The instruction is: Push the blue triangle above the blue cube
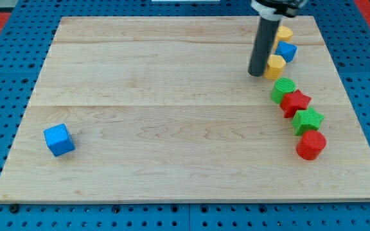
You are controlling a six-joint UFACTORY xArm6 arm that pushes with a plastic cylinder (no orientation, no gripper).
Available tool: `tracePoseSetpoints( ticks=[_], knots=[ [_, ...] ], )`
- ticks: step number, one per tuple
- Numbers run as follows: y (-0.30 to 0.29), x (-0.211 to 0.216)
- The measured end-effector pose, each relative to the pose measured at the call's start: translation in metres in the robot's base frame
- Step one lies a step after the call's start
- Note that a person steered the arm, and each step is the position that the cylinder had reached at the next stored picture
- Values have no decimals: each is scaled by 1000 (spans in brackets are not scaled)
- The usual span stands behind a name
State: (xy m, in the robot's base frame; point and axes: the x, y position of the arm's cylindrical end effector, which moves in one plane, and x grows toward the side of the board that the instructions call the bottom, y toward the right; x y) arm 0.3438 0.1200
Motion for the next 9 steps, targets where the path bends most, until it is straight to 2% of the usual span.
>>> tracePoseSetpoints(
  ticks=[1,2,3,4,5,6,7,9],
  knots=[
    [-3,-85],
    [26,-150],
    [101,-151],
    [217,-134],
    [214,-84],
    [145,-59],
    [98,-52],
    [66,-25]
  ],
)
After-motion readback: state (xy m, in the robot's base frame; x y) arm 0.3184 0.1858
